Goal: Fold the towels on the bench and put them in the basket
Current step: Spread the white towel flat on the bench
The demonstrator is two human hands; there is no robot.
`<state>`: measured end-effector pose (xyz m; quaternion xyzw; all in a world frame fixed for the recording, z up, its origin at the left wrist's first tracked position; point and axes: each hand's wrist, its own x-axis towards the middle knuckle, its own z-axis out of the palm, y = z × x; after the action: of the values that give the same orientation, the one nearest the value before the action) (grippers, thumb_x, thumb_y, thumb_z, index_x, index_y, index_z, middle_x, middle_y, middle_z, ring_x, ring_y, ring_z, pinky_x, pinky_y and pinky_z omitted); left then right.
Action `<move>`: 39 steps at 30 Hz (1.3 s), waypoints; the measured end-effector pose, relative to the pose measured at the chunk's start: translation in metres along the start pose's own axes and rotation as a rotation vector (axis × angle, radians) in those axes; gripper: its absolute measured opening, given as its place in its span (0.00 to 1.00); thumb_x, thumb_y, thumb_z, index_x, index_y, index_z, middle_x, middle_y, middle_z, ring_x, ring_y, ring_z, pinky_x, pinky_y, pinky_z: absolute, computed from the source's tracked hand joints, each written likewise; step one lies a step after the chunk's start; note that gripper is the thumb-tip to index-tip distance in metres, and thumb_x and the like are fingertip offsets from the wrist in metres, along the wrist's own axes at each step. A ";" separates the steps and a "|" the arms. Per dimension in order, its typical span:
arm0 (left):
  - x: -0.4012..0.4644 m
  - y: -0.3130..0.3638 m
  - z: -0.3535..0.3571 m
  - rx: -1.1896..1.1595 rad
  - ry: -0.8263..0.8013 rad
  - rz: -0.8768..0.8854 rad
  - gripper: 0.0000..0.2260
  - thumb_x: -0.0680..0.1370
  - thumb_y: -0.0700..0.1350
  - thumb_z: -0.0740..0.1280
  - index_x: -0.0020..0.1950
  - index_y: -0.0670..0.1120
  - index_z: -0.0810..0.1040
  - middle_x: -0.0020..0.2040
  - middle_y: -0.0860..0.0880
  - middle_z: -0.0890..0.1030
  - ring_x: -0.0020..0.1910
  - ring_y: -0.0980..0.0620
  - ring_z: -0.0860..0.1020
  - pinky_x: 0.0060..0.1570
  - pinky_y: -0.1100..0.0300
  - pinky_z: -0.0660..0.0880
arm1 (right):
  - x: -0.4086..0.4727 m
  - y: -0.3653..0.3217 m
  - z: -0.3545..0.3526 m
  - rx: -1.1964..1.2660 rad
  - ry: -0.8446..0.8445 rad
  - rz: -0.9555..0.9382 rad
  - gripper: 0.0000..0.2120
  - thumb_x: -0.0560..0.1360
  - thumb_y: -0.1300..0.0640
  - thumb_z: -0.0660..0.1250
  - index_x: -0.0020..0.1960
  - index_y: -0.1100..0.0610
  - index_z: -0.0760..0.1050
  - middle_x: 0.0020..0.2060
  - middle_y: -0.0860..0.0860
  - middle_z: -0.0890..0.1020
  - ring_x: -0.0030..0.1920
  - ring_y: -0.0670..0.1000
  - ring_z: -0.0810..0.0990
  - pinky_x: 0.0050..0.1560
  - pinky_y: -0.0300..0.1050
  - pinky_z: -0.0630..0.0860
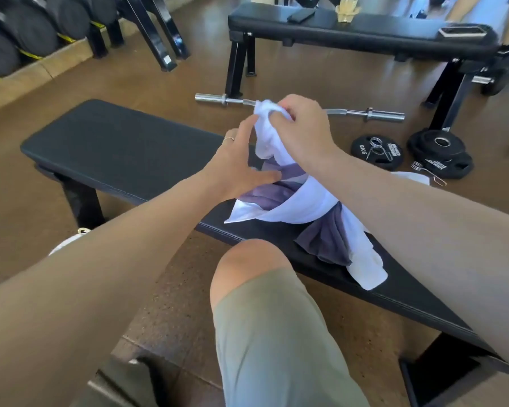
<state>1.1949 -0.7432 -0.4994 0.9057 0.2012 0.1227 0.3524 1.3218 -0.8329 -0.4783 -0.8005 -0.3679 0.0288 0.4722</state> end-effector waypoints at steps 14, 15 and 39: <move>0.013 -0.019 0.026 -0.030 0.037 -0.024 0.29 0.73 0.51 0.74 0.69 0.53 0.63 0.53 0.47 0.75 0.48 0.49 0.78 0.49 0.53 0.76 | -0.006 0.032 -0.016 -0.087 -0.067 0.135 0.10 0.79 0.52 0.61 0.55 0.53 0.78 0.46 0.46 0.81 0.48 0.48 0.77 0.42 0.33 0.68; 0.014 -0.018 0.025 -0.024 0.062 -0.003 0.30 0.74 0.50 0.73 0.72 0.54 0.62 0.53 0.47 0.74 0.49 0.49 0.77 0.51 0.53 0.76 | -0.007 0.034 -0.016 -0.064 -0.099 0.154 0.10 0.80 0.52 0.61 0.55 0.51 0.79 0.46 0.44 0.81 0.48 0.46 0.76 0.41 0.28 0.66; 0.053 0.082 -0.033 -0.776 0.273 -0.220 0.08 0.84 0.47 0.55 0.52 0.53 0.74 0.55 0.44 0.81 0.56 0.45 0.81 0.58 0.41 0.79 | -0.043 0.004 -0.017 -0.353 -0.095 0.235 0.34 0.67 0.56 0.73 0.69 0.58 0.63 0.61 0.56 0.72 0.62 0.60 0.73 0.55 0.53 0.74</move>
<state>1.2527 -0.7553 -0.4152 0.6545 0.2803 0.2699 0.6482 1.2997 -0.8725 -0.4851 -0.9059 -0.2932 0.0564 0.3004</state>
